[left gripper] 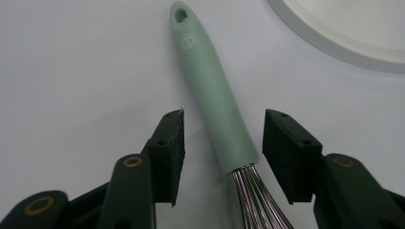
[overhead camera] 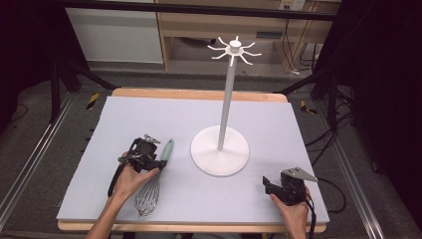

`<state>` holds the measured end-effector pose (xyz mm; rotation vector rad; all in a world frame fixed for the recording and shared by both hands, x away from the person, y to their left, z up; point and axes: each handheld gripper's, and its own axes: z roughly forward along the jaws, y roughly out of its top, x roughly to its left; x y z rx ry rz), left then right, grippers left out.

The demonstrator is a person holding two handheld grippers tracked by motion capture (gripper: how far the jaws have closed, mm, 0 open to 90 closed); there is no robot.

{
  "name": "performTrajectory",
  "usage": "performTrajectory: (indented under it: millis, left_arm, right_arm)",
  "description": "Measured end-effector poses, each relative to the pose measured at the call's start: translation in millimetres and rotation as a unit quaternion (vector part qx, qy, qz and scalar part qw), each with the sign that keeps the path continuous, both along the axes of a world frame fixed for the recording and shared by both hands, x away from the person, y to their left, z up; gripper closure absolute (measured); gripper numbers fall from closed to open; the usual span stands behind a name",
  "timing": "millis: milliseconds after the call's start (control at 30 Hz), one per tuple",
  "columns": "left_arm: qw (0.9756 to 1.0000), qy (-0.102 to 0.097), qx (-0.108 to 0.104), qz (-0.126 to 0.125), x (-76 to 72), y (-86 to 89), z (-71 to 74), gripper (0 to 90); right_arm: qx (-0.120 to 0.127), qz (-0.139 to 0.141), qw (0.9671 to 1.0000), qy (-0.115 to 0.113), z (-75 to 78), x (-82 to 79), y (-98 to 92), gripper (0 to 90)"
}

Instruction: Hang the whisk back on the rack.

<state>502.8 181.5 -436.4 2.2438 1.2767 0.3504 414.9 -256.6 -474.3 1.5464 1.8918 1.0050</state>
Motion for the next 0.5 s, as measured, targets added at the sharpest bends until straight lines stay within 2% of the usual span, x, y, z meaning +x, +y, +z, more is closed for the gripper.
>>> performTrajectory:
  millis: [367, 500]
  left_arm:
    - [0.9996, 0.026, 0.008, 0.001, 2.5, -5.2, -7.1, 53.7]
    - [0.9994, 0.032, 0.008, 0.003, 3.1, -5.5, -12.1, 55.1]
  right_arm:
    - [0.003, -0.002, 1.0, 0.006, 0.0, 0.0, -0.1, 29.0]
    - [-0.004, 0.0, 1.0, 0.005, 0.1, 0.2, -0.1, 28.9]
